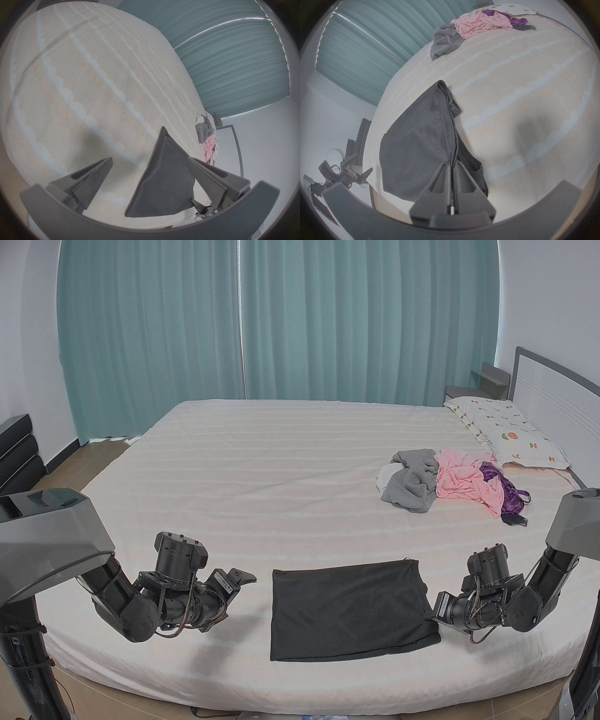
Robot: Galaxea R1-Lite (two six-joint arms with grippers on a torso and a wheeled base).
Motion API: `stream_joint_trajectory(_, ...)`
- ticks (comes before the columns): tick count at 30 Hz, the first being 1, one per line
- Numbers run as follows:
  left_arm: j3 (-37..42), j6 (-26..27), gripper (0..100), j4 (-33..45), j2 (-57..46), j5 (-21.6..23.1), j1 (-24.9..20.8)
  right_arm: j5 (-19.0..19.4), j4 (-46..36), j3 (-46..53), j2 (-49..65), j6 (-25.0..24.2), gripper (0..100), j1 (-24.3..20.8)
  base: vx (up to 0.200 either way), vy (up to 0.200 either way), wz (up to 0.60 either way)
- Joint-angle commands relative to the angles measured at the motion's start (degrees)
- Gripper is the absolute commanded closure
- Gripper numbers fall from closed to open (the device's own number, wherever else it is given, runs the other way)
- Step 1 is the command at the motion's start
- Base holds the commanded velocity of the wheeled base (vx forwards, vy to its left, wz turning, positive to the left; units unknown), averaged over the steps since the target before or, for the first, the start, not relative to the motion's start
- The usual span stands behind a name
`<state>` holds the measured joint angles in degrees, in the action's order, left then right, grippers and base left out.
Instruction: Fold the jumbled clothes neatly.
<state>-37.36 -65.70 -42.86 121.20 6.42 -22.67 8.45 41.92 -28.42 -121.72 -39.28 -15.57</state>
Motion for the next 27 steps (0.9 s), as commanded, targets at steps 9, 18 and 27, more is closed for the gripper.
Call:
stream_joint_trajectory(9,0.2,0.0,0,0.0,0.2,0.0,0.0,0.0,0.0,1.7,1.9,-0.1,100,0.5,0.0,0.0,0.0)
stream_joint_trajectory(18,0.2,0.0,0,0.0,0.2,0.0,0.1,-0.1,0.0,3.7,2.9,0.9,100,1.3,0.0,0.0,0.0)
stream_joint_trajectory(27,0.1,0.0,0,0.0,0.2,0.0,0.1,0.0,0.1,3.5,1.3,1.7,0,1.5,0.0,0.0,0.0)
